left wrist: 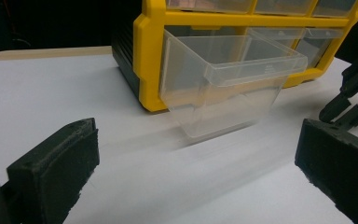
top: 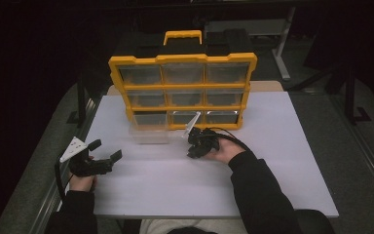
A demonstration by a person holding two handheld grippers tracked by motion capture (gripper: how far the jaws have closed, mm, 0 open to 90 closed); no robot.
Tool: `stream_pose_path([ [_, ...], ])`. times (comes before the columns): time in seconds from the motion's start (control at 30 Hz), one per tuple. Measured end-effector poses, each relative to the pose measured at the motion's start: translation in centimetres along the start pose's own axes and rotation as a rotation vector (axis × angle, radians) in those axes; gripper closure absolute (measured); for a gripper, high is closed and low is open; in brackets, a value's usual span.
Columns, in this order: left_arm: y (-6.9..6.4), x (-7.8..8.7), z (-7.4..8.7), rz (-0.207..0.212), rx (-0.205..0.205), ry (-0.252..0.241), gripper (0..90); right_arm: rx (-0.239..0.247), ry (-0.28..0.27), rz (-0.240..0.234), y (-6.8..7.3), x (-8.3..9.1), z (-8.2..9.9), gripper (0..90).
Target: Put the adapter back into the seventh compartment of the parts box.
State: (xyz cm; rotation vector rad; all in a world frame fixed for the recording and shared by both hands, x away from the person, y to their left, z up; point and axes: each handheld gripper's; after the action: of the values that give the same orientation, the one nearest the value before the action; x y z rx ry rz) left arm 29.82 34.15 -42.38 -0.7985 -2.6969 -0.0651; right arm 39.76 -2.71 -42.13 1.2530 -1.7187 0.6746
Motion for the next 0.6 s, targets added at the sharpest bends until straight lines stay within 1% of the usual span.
stream_pose_path([
  [0.07,0.0,0.0,0.0,-0.002,0.004,-0.003,0.0,0.004,-0.021,0.003,-0.2,0.7,-0.1,75.1],
  [0.1,0.0,0.0,0.0,-0.002,0.004,-0.003,0.0,0.004,-0.021,0.003,-0.2,0.7,-0.1,75.1],
  [0.3,0.0,0.0,0.0,-0.008,0.005,-0.004,0.0,0.007,-0.040,0.029,-0.3,2.2,-0.5,75.3],
  [0.37,0.1,0.1,0.0,-0.010,0.006,-0.006,0.0,0.019,-0.053,0.031,-0.3,2.6,-0.7,75.3],
  [0.57,0.1,0.1,0.0,-0.011,0.006,-0.006,0.0,0.018,-0.066,0.036,-0.4,3.4,-1.2,75.3],
  [0.6,0.1,0.0,0.0,-0.009,0.007,-0.006,0.0,0.016,-0.070,0.035,-0.4,4.0,-1.6,75.3],
])
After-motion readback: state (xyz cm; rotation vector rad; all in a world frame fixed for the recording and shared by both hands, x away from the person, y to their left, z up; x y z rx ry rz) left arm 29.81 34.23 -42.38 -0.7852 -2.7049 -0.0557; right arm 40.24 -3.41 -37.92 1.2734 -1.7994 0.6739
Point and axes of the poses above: each handheld gripper's, and its own axes: x roughly backward along the jaws, z roughly out of its underside, y roughly to its left, and after that the axes turned 5 degrees about -x, right-handed
